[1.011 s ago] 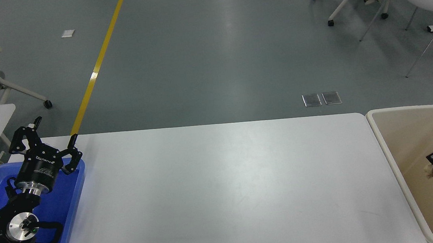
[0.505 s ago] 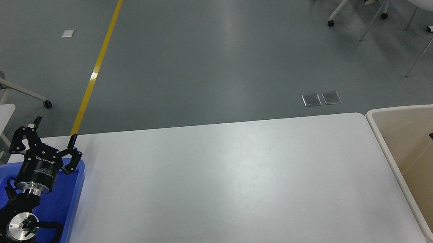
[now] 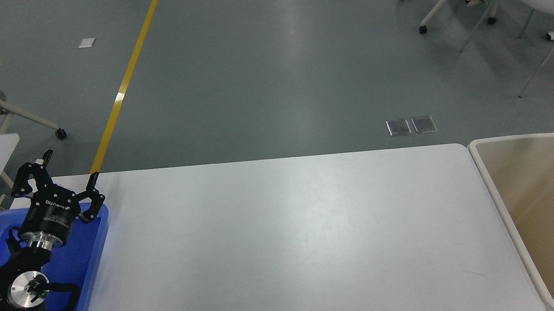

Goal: Clean the table surface

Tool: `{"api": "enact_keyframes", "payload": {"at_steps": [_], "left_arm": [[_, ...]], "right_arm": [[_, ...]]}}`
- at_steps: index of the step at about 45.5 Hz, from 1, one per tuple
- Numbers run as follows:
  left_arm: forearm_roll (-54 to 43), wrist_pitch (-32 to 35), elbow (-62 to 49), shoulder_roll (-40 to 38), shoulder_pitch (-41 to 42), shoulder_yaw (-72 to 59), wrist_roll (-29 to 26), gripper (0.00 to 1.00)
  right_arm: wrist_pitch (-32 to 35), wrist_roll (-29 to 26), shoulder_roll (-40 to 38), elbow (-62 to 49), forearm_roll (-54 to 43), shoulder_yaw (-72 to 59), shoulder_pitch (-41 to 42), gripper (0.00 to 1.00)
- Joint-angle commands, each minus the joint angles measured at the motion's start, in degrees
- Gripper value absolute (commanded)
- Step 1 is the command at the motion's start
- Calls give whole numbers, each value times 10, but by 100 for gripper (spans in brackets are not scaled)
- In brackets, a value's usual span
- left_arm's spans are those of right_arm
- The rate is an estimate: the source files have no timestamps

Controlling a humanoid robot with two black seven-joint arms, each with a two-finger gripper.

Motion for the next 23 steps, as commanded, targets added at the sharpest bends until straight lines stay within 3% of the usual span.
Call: {"api": "enact_keyframes", "payload": {"at_steps": [1, 9, 23], "left_arm": [[0, 0, 0, 0, 0, 0, 0, 100], [0, 0, 0, 0, 0, 0, 0, 100], [0, -1, 0, 0, 0, 0, 0, 100]], "right_arm": [[-1, 10, -20, 70, 26, 105, 45, 98], [1, 39, -21, 140, 26, 161, 45, 98], [32, 155, -9, 207, 26, 205, 3, 98]]}}
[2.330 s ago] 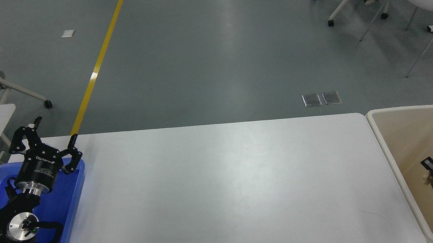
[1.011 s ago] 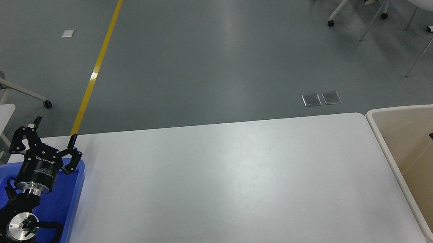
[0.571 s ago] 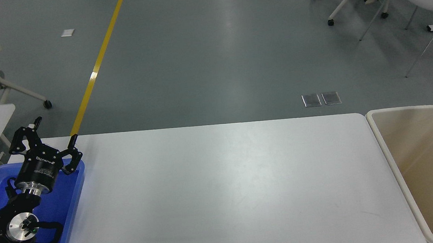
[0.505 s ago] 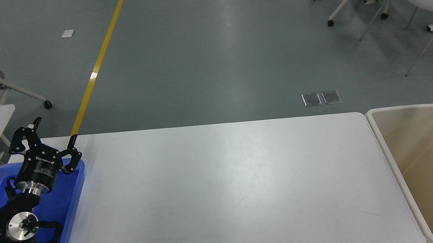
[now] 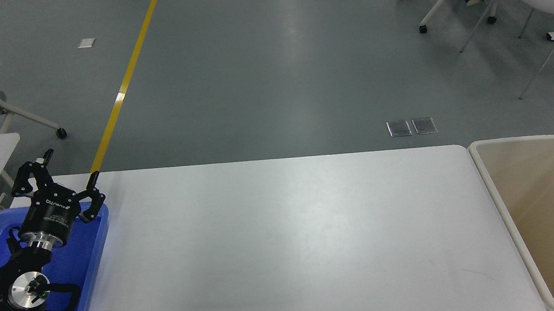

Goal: Clean the table surface

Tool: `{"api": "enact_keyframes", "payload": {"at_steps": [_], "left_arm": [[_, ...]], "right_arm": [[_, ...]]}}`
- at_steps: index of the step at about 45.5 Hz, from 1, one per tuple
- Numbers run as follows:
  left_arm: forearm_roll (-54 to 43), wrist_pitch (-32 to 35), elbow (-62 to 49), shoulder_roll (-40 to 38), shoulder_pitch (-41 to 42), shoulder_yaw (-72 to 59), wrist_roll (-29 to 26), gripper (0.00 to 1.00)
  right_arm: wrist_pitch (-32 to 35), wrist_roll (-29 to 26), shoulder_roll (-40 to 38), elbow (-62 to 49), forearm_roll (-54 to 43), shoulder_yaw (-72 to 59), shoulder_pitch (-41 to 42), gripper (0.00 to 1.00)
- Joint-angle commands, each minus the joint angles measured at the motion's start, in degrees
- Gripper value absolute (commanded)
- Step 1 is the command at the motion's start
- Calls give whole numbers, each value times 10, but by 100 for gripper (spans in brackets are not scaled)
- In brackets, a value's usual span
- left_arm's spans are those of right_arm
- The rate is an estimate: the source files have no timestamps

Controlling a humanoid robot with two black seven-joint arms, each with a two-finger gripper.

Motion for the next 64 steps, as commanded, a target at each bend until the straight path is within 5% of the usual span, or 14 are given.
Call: {"api": "enact_keyframes", "payload": {"at_steps": [1, 23, 64], "left_arm": [[0, 0, 0, 0, 0, 0, 0, 100], [0, 0, 0, 0, 0, 0, 0, 100], [0, 0, 0, 0, 0, 0, 0, 100]], "right_arm": [[25, 87, 10, 61, 2, 43, -31, 98], [45, 178, 113, 82, -6, 67, -156, 98], [55, 174, 162, 40, -7, -68, -251, 98]]}}
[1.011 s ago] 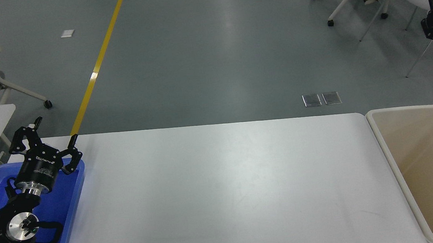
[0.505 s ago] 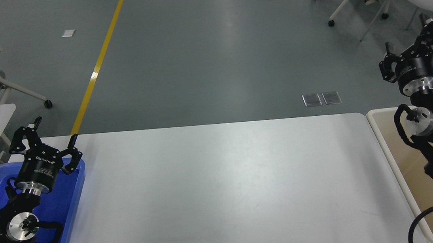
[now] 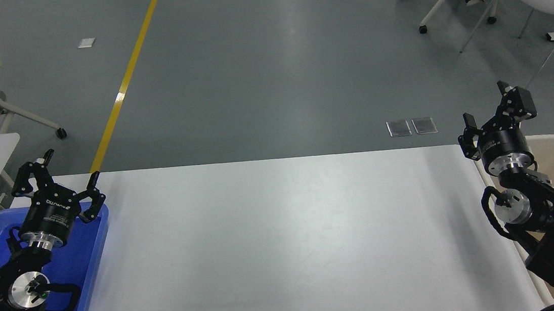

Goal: Clean the table surface

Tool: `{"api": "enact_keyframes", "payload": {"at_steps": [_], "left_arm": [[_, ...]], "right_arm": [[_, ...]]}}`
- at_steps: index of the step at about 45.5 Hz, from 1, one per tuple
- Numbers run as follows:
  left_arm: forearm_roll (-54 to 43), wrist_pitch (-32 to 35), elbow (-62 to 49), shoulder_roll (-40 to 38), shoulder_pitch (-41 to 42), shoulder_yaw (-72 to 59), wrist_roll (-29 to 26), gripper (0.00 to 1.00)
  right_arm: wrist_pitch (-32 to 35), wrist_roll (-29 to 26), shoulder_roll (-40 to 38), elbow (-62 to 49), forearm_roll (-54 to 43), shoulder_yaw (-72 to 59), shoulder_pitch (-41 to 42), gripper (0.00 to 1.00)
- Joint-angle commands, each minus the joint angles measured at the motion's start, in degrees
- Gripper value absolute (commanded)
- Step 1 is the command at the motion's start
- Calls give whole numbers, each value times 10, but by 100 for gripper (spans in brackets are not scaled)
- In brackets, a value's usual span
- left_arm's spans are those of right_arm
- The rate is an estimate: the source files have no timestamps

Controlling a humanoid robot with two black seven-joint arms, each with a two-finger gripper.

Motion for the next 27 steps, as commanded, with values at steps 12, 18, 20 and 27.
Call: {"api": "enact_keyframes", "payload": {"at_steps": [12, 18, 20, 27], "left_arm": [[0, 0, 0, 0, 0, 0, 0, 100], [0, 0, 0, 0, 0, 0, 0, 100], [0, 0, 0, 0, 0, 0, 0, 100], [0, 0, 0, 0, 0, 0, 0, 100]], "right_arm": [[1, -4, 31, -32, 8, -26, -9, 98], [-2, -1, 36, -32, 8, -25, -8, 98], [-2, -1, 36, -32, 8, -24, -8, 98], [0, 1, 36, -30, 8, -24, -6, 98]]}}
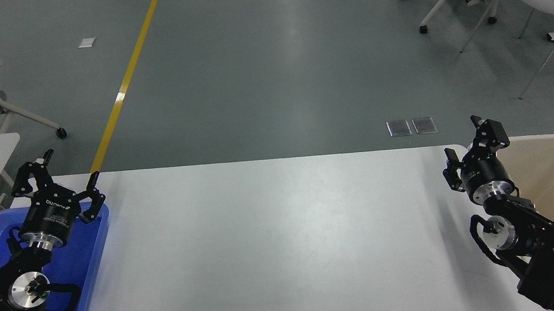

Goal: Clean the table surface

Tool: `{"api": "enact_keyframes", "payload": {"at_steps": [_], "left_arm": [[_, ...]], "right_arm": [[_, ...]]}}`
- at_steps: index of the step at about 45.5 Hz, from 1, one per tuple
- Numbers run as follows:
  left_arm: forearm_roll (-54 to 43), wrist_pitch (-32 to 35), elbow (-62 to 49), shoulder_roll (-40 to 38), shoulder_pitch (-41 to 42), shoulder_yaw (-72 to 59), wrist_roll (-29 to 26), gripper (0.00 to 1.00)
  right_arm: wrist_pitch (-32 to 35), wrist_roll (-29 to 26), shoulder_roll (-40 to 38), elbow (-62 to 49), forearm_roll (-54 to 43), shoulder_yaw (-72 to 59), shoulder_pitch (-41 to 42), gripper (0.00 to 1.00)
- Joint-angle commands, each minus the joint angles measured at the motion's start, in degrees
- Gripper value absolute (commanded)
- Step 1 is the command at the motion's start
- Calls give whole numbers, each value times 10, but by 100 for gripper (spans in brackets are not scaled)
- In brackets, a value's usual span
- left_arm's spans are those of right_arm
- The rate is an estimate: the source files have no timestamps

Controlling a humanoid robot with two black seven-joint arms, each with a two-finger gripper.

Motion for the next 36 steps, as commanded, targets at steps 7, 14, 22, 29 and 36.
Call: {"api": "enact_keyframes", "payload": {"at_steps": [7, 14, 22, 29, 36], "left_arm": [[0, 0, 0, 0, 0, 0, 0, 100], [0, 0, 0, 0, 0, 0, 0, 100], [0, -1, 0, 0, 0, 0, 0, 100], [0, 0, 0, 0, 0, 0, 0, 100], [0, 0, 0, 0, 0, 0, 0, 100]], "right_arm": [[1, 3, 5, 0, 1, 0, 6, 98], [2, 4, 6, 2, 2, -1, 17, 98], [1, 59, 6, 2, 2, 0, 39, 98], [0, 101, 6, -1, 1, -1, 43, 98], [0, 123, 4, -3, 0, -1, 43, 98]]}}
